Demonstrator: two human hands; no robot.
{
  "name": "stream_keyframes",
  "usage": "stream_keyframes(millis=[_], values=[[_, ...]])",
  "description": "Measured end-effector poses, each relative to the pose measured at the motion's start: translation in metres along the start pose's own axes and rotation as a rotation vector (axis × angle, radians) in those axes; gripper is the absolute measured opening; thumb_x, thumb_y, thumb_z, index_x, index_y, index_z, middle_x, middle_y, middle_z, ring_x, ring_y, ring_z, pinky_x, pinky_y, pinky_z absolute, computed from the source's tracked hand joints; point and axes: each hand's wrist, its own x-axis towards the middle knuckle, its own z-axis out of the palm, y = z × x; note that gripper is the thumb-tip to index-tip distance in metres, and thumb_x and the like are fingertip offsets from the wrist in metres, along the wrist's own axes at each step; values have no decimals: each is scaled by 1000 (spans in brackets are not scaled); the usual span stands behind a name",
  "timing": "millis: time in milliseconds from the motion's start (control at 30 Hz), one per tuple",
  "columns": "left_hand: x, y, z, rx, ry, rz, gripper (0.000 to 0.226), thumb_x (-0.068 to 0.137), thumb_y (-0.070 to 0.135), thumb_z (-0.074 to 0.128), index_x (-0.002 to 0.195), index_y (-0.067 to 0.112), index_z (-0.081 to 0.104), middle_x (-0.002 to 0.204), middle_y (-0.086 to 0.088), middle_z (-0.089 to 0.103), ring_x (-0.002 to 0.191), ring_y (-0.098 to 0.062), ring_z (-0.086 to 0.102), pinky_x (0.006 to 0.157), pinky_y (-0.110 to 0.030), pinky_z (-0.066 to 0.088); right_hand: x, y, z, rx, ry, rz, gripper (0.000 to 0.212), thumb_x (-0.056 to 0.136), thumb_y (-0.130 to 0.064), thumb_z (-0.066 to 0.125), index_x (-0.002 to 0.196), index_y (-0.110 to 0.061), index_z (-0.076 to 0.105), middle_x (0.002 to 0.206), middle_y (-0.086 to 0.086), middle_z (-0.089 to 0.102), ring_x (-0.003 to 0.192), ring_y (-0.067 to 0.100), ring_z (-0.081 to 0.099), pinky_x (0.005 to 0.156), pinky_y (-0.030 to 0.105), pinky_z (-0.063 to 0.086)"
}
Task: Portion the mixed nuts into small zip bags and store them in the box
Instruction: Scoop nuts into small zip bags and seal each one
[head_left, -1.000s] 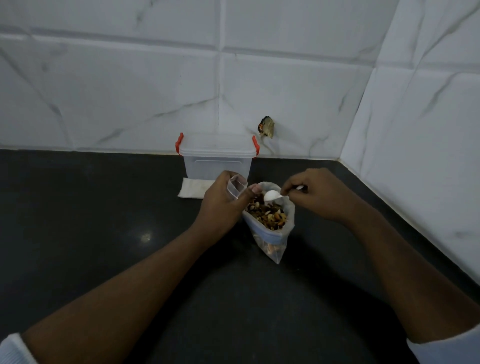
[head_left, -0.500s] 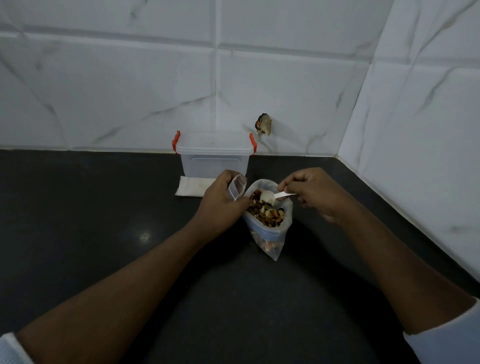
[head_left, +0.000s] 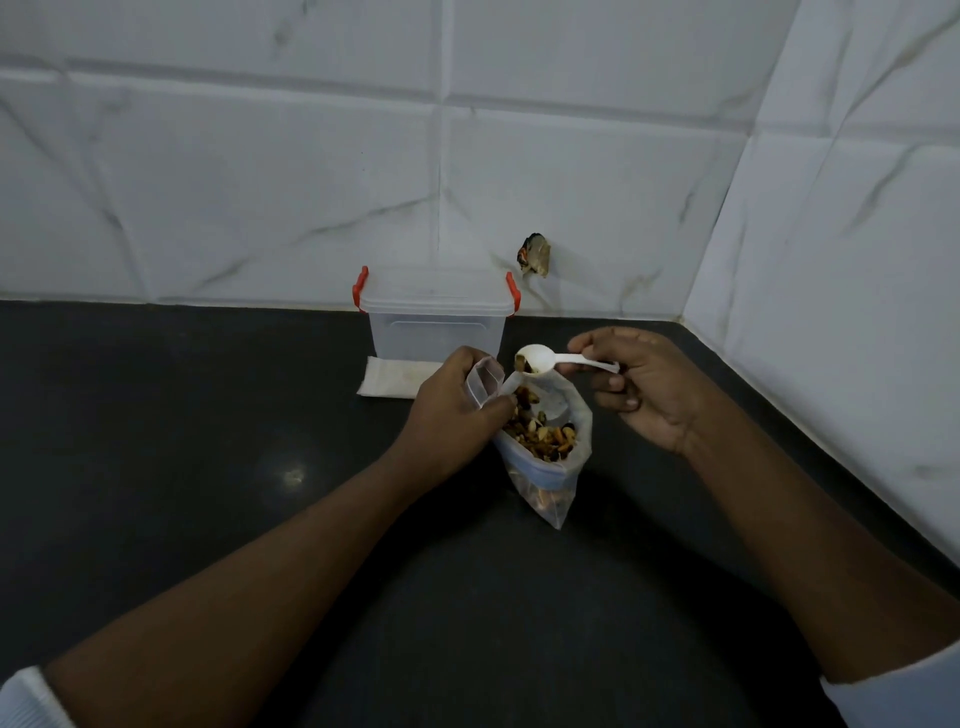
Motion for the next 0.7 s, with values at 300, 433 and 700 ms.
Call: stream_keyframes(millis=[300,433,700], values=[[-1,-2,2,69,12,47,36,90,27,73,121,24,56,111,9,65,103,-7,61,91,-43,56,-8,4,19,-242,-106,-170,17,100,4,54,104,4,70,67,2,64,55,12,38,46,21,25],[-1,-3,2,49,33,57,36,89,27,75,120,22,57,109,9,66,101,-5,62,90,-43,56,-12,5,20,-498,-99,-349,19,99,-2,62,99,-12,79,70,3,66,60,15,50,53,21,41],[-1,-4,3,52,53,58,36,88,24,76,116,23,55,105,9,63,96,-7,62,82,-34,56,-13,2,18,-804,-201,-493,26,95,1,65,108,-18,78,104,-4,78,102,15,72,93,40,59]])
